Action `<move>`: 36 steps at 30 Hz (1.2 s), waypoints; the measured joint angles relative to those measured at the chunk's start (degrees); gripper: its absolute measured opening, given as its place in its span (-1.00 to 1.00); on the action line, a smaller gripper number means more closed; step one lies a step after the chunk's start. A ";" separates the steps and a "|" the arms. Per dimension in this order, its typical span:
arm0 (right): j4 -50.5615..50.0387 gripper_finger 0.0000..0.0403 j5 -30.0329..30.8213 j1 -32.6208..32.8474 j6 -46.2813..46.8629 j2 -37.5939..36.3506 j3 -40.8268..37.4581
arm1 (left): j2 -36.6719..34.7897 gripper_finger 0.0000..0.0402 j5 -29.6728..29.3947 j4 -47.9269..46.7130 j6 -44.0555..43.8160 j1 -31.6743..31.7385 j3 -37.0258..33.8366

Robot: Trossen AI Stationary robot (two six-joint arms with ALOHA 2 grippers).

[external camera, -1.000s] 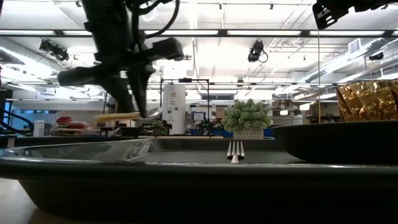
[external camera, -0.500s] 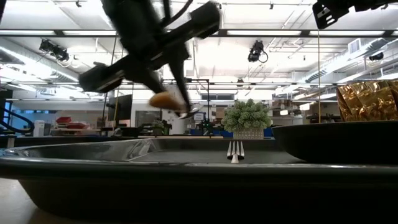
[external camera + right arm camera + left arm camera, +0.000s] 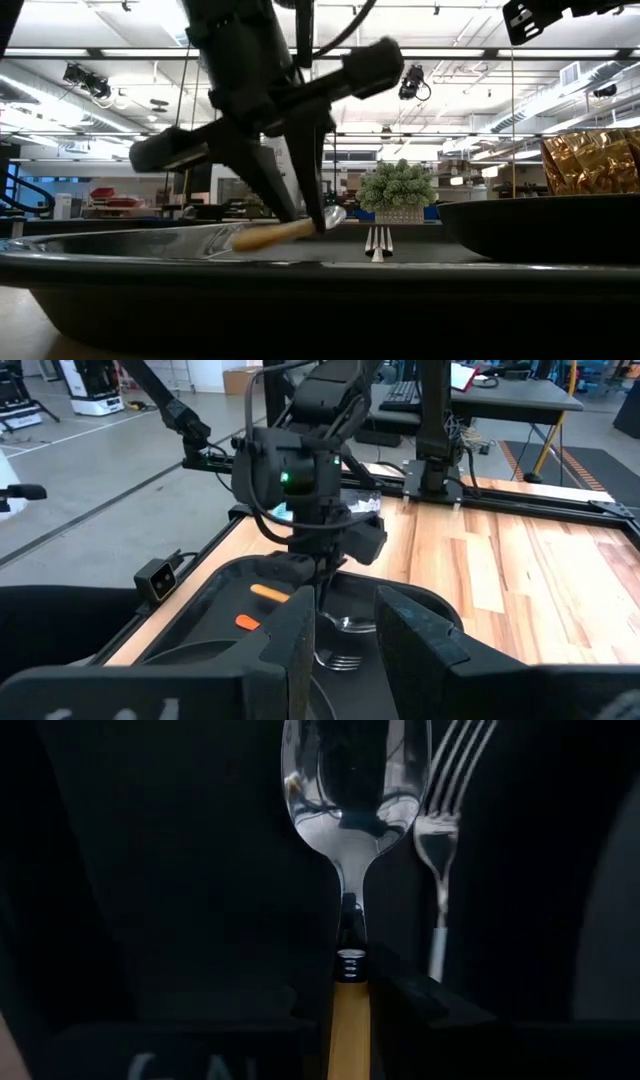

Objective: Pick and place plate/cup/fork/spoon on tray
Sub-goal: Put the yellow spoon on the black tray to the left of the orange fork, then return to Home Position

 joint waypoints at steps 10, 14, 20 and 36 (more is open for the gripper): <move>-0.01 -0.43 0.00 0.00 0.02 0.00 0.00 | 1.07 -0.71 0.21 -2.73 -2.95 -0.03 0.00; 0.00 -0.43 0.01 0.00 0.02 0.00 0.00 | 1.02 -0.64 1.07 -2.21 -3.00 -0.02 0.00; -0.01 -0.43 0.01 0.00 0.04 0.00 0.00 | 1.02 -0.41 1.21 -2.23 -3.02 0.00 0.00; -1.10 -0.43 -2.12 -0.02 -1.99 -0.07 0.00 | -4.31 -0.29 5.56 -6.70 9.77 1.82 0.00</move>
